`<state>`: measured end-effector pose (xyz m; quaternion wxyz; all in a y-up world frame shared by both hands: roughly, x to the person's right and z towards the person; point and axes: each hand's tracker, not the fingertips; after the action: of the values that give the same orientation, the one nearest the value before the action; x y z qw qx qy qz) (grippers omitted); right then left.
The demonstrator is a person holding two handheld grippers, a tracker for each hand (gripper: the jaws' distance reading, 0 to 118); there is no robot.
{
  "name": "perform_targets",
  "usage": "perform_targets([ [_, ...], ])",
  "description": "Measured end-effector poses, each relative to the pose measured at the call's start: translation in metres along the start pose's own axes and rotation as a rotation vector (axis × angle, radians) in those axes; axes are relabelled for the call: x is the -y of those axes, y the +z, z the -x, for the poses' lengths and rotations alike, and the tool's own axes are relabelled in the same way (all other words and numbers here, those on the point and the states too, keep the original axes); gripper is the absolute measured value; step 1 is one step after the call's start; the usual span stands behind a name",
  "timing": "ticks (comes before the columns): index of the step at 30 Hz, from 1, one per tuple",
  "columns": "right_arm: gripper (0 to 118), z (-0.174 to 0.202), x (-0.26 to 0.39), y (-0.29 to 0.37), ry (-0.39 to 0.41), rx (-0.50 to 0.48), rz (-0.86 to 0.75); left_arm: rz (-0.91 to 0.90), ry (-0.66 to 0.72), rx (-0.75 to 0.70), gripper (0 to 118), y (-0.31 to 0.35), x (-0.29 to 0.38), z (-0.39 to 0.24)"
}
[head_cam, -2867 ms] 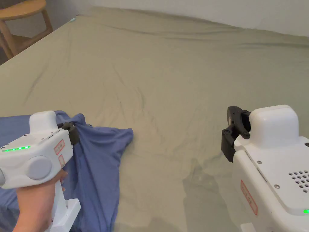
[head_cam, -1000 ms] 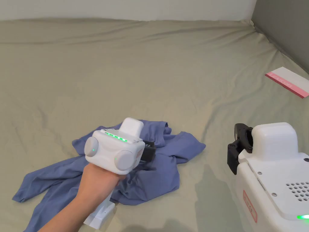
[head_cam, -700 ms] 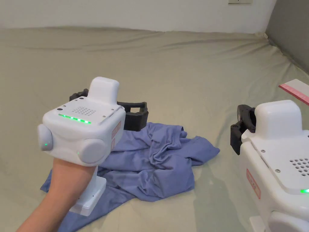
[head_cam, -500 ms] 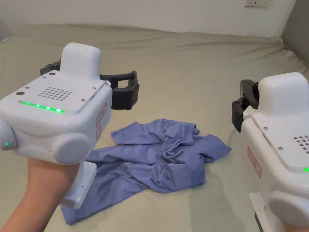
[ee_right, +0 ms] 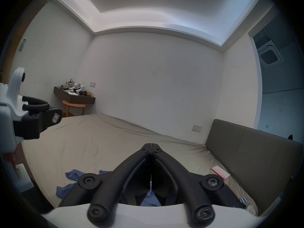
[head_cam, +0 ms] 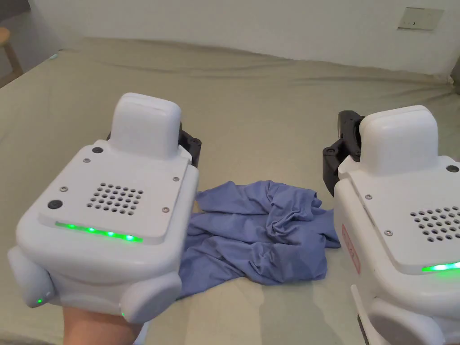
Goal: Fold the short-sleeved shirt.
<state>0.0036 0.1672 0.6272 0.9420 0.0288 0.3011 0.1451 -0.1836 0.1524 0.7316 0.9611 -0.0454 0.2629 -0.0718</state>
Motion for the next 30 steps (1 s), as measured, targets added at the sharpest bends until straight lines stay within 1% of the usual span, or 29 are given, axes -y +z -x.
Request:
perform_targets([
  [7, 1, -0.003, 0.004, 0.0, -0.008, 0.001, 0.002, -0.036, -0.036, -0.021, 0, 0.002, 0.0, -0.009],
  [12, 1, -0.011, 0.013, -0.005, -0.025, 0.002, 0.028, 0.011, -0.02, 0.0, 0, -0.01, 0.011, -0.007],
  [16, 1, -0.017, 0.029, -0.011, -0.046, -0.002, 0.071, 0.177, 0.044, 0.047, 0, -0.03, 0.046, 0.0],
  [18, 1, -0.021, 0.04, -0.014, -0.058, 0.001, 0.1, 0.326, 0.034, 0.112, 0, -0.045, 0.079, 0.004],
  [20, 1, -0.025, 0.053, -0.018, -0.076, 0.001, 0.14, 0.467, 0.045, 0.133, 0, -0.056, 0.12, 0.009],
  [22, 1, -0.03, 0.064, -0.02, -0.086, 0.001, 0.174, 0.592, 0.122, 0.134, 0, -0.062, 0.161, 0.022],
  [23, 1, -0.033, 0.07, -0.021, -0.086, 0.003, 0.187, 0.637, 0.16, 0.112, 11, -0.063, 0.178, 0.029],
  [25, 1, -0.039, 0.082, -0.023, -0.079, 0.011, 0.215, 0.709, 0.176, 0.065, 57, -0.064, 0.205, 0.039],
  [27, 1, -0.043, 0.092, -0.025, -0.071, 0.024, 0.246, 0.79, 0.135, 0.049, 107, -0.07, 0.223, 0.044],
  [28, 1, -0.046, 0.098, -0.026, -0.073, 0.029, 0.263, 0.821, 0.122, 0.059, 116, -0.072, 0.23, 0.043],
  [30, 1, -0.051, 0.108, -0.029, -0.084, 0.034, 0.295, 0.862, 0.073, 0.062, 116, -0.079, 0.243, 0.042],
])
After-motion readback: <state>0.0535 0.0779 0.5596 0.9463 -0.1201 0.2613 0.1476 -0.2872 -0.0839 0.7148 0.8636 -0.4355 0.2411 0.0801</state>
